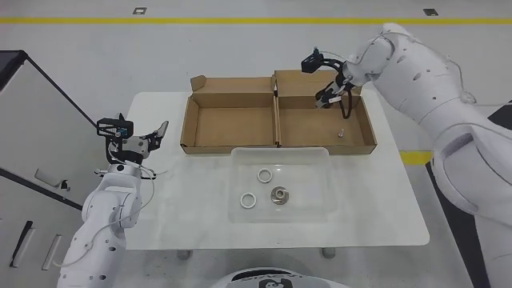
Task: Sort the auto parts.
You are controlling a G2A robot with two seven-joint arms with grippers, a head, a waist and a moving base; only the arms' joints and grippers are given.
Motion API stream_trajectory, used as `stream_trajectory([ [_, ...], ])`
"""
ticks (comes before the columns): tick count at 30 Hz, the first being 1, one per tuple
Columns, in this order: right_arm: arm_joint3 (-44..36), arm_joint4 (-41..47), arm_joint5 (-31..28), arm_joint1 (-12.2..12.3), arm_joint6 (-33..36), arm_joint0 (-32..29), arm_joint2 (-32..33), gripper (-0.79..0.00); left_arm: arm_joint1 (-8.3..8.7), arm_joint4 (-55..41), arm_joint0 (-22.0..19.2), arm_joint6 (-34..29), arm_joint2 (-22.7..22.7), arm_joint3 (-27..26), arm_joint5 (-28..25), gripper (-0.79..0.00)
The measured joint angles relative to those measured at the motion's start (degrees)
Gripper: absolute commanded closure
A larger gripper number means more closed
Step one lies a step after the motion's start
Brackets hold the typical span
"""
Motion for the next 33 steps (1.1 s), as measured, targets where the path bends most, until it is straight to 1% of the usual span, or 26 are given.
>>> stream_trajectory([
  [9,7.52,-6.78,2.82,-4.8,-4.99,-1.54,-2.9,0.0,0.0,0.0,0.0,0.0,0.0,0.0,0.0,-0.785],
  [15,11.77,-8.53,3.16,-7.28,-6.36,-2.89,-3.58,0.0,0.0,0.0,0.0,0.0,0.0,0.0,0.0,-0.785],
  [24,16.28,-10.99,2.18,-9.77,-9.87,-4.77,-3.92,0.0,0.0,0.0,0.0,0.0,0.0,0.0,0.0,-0.785],
  [33,19.26,-12.58,1.92,-11.54,-12.08,-6.85,-3.8,0.0,0.0,0.0,0.0,0.0,0.0,0.0,0.0,-0.785],
])
